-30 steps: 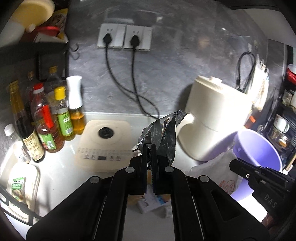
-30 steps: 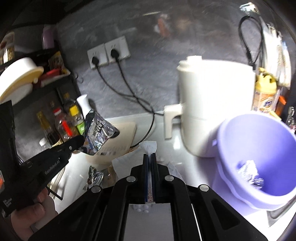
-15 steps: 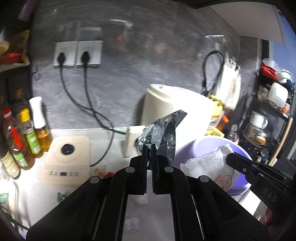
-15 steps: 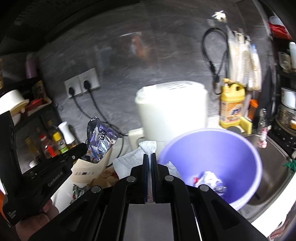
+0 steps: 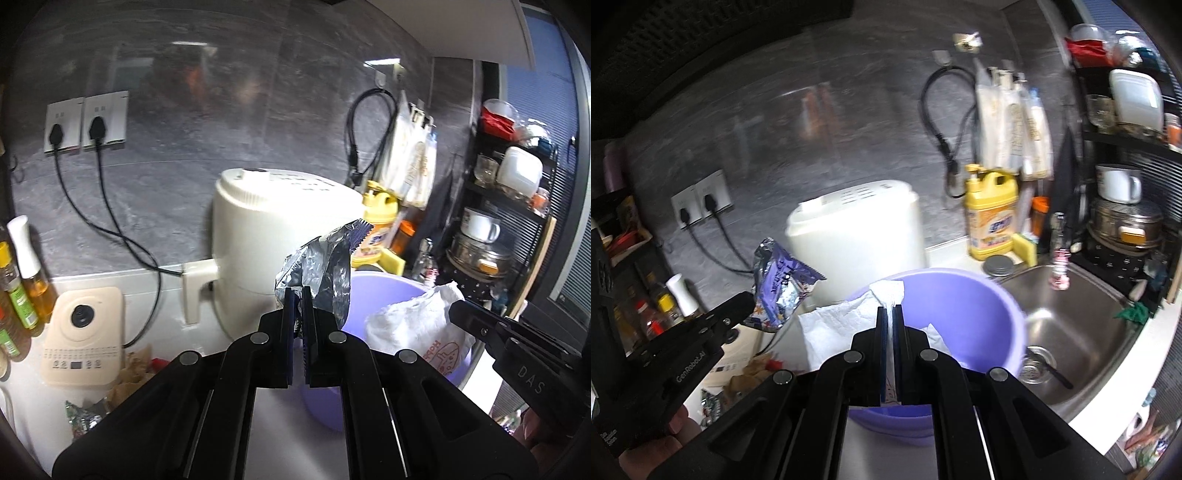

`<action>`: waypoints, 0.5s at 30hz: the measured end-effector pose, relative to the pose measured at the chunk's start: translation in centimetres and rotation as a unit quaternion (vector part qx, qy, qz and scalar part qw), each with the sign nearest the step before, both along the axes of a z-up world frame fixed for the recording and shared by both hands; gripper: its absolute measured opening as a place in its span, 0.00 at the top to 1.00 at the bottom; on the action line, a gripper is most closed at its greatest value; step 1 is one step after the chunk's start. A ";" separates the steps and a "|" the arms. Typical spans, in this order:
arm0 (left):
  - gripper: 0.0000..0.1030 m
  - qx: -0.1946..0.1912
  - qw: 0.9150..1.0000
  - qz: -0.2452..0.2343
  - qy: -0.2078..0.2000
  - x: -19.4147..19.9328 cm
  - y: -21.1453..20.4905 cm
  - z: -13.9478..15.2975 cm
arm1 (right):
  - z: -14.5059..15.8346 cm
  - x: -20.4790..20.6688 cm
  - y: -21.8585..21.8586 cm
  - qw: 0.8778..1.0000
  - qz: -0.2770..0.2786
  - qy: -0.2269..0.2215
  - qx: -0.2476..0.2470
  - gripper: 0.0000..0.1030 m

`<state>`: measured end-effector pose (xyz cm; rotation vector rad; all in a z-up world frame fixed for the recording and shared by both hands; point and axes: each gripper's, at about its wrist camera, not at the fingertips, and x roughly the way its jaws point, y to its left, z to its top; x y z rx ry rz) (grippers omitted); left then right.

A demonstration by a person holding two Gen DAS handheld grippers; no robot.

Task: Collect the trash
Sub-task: 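Carry both items over the purple bucket and open both tools to drop them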

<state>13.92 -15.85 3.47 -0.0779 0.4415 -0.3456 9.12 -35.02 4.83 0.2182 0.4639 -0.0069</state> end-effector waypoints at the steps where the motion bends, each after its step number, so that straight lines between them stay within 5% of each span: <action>1: 0.96 0.000 1.000 -0.004 0.000 0.1 -0.4 0.0 | -0.1 -0.1 -0.4 1.000 -0.010 0.002 -0.001 0.96; 6: 0.96 0.003 1.000 -0.028 0.002 0.4 -2.1 -0.2 | -0.9 0.1 -2.3 0.999 -0.043 0.031 0.005 0.86; 8: 0.96 0.004 0.999 -0.035 0.004 0.5 -2.8 -0.3 | -1.1 -0.2 -3.0 0.998 -0.056 0.031 0.008 0.59; 15: 0.92 0.010 0.998 -0.058 0.022 1.4 -4.5 -1.1 | -1.8 -1.4 -4.4 0.997 -0.074 0.036 0.011 0.57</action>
